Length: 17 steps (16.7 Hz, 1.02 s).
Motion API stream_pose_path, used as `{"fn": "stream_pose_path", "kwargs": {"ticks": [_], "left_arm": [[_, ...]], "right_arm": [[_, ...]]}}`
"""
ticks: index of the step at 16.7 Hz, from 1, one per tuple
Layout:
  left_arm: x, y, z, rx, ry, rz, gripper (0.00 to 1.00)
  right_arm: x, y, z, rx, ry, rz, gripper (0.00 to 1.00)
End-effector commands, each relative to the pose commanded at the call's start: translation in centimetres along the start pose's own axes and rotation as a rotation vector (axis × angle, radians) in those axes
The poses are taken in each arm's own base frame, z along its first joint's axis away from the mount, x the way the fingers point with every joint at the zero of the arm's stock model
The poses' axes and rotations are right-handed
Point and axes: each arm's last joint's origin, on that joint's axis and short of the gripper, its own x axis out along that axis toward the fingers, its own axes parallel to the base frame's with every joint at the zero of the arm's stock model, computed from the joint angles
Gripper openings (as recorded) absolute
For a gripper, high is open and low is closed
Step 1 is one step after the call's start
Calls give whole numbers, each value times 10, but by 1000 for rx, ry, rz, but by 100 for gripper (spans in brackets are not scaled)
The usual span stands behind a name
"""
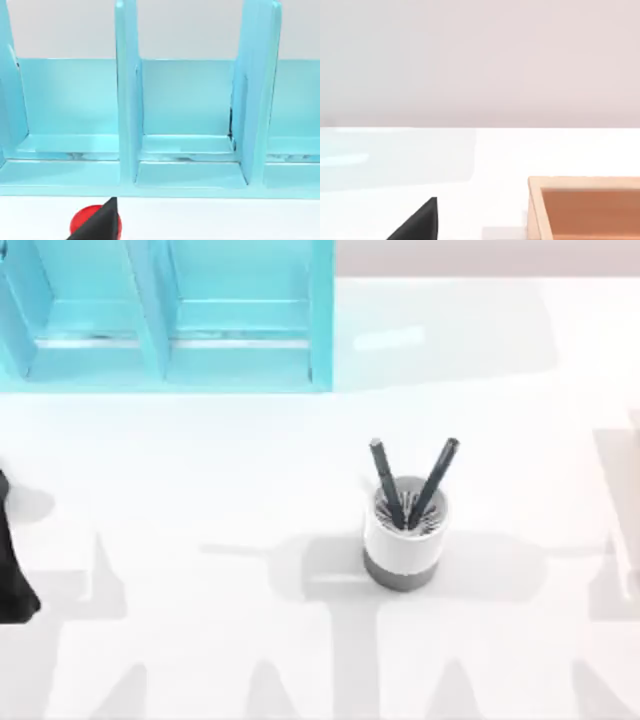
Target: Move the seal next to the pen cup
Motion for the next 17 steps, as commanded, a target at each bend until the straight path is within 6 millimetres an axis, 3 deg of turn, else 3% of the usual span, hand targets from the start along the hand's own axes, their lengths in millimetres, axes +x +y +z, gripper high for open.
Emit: {"fn": "stream_pose_path", "kwargs": {"ticks": [5, 10, 13, 17], "left_arm": [[0, 2, 10, -4, 61, 22, 100], [12, 9, 58, -15, 368, 93, 100], [39, 18, 90, -24, 667, 132, 100], [100, 35, 116, -35, 1079, 152, 100]], "right_arm": [[0, 0, 0, 0, 0, 0, 100], [0, 0, 0, 0, 0, 0, 100], [0, 0, 0, 0, 0, 0, 100], [0, 0, 0, 0, 0, 0, 100]]}}
